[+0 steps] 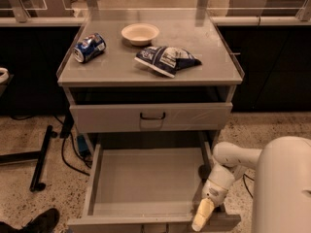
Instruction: Open middle drawer
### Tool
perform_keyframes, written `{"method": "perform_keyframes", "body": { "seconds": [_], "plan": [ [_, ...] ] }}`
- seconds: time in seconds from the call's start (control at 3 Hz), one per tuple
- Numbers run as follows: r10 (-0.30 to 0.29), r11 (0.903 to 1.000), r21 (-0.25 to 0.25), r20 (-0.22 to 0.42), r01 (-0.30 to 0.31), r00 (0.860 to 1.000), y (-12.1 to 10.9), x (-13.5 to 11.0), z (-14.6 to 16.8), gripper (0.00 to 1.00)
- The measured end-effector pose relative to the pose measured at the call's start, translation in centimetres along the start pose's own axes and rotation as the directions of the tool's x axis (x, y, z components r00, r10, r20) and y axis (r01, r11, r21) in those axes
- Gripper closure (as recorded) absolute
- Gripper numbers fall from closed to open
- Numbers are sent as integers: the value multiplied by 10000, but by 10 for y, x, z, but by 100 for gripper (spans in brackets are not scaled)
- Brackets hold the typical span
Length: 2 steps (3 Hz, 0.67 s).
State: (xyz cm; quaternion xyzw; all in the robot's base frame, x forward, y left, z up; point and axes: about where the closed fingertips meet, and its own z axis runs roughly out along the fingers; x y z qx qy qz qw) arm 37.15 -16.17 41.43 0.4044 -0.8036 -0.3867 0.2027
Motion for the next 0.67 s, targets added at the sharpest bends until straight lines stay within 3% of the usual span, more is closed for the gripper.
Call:
{"method": "perform_keyframes", "body": {
  "seconds": [0.33,0.67],
  "plan": [
    [-409,9988,258,26,408,9992,24,17,3,0],
    [-409,9988,258,26,408,9992,24,17,3,0]
  ]
}}
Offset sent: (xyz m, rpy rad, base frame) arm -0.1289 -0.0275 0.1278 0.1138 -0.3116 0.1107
